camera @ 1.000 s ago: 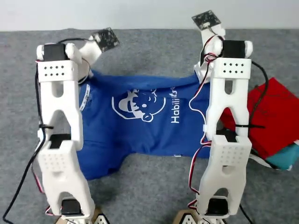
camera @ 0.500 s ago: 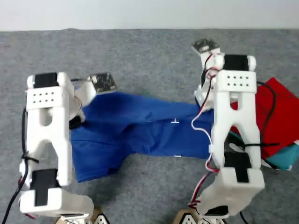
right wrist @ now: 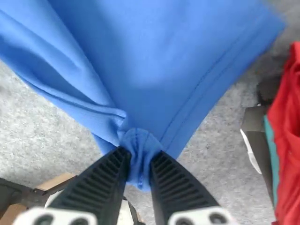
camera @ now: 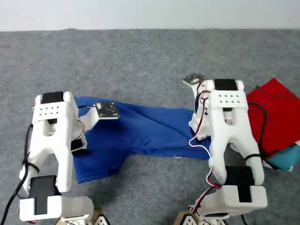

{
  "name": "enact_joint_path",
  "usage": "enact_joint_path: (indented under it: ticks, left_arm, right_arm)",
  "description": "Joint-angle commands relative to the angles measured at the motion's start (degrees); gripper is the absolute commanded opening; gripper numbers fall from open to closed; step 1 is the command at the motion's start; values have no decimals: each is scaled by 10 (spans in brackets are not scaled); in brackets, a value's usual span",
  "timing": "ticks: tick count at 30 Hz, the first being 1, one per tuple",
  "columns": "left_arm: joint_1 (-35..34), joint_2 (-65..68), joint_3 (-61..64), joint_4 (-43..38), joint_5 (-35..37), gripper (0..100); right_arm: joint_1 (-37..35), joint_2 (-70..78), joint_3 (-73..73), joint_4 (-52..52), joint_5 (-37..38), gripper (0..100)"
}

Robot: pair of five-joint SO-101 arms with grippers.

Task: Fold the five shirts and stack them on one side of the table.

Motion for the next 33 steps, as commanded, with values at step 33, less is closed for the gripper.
enact_joint_path:
  ticks: [33]
  left_arm:
    - [46, -15, 82, -354, 334, 6]
  right_arm:
    - [-3, 119, -161, -156, -124, 11]
